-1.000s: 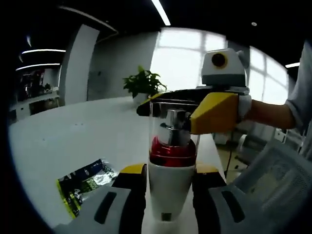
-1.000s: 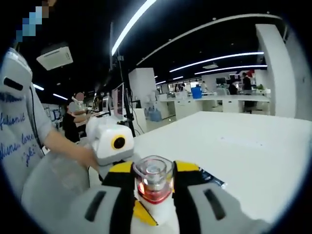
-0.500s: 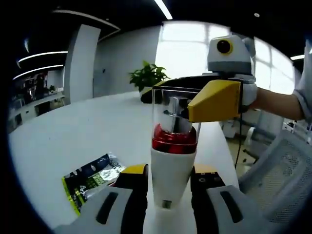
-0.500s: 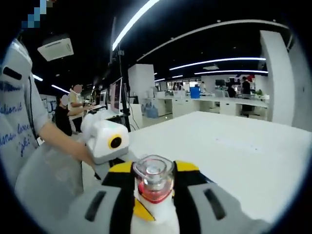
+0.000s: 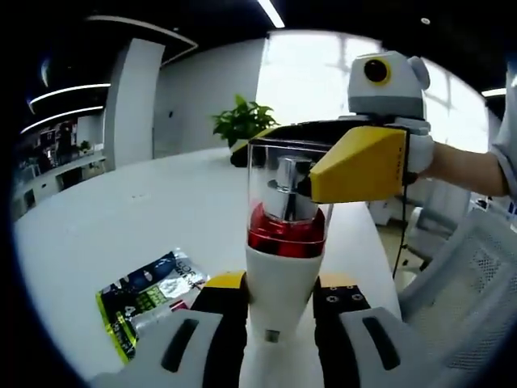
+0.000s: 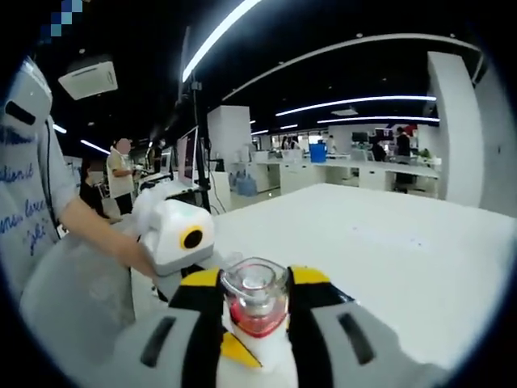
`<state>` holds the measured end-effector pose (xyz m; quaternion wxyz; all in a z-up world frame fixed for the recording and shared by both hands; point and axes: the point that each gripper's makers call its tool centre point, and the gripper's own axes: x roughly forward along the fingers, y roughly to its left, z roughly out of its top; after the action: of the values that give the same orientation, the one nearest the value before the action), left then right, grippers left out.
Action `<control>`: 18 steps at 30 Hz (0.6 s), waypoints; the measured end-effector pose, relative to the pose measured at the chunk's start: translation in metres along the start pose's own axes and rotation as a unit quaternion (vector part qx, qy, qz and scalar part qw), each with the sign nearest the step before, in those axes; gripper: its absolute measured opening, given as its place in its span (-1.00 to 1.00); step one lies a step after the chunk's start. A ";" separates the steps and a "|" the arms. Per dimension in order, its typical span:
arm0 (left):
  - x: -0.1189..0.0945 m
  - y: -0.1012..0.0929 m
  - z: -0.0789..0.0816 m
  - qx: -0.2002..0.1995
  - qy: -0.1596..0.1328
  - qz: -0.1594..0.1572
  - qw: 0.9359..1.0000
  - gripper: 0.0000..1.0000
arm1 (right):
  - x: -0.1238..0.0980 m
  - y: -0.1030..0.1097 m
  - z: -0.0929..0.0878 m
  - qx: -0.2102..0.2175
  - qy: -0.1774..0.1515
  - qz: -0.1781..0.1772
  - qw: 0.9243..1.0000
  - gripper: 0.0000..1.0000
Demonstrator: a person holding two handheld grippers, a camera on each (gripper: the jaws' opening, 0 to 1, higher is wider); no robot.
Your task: Arrange the skincare products in the storage area until every visible bottle or jar stands upright without overlapping.
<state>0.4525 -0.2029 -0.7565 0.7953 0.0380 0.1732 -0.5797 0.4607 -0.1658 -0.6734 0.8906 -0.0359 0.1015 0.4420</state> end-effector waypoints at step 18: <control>-0.003 -0.001 -0.007 0.003 0.016 0.005 1.000 -0.40 | 0.001 0.001 0.003 -0.044 -0.003 -0.050 0.998 -0.26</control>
<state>0.4497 -0.1989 -0.7619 0.7951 0.0507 0.1837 -0.5757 0.4609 -0.1640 -0.6705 0.9093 -0.0788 0.0768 0.4014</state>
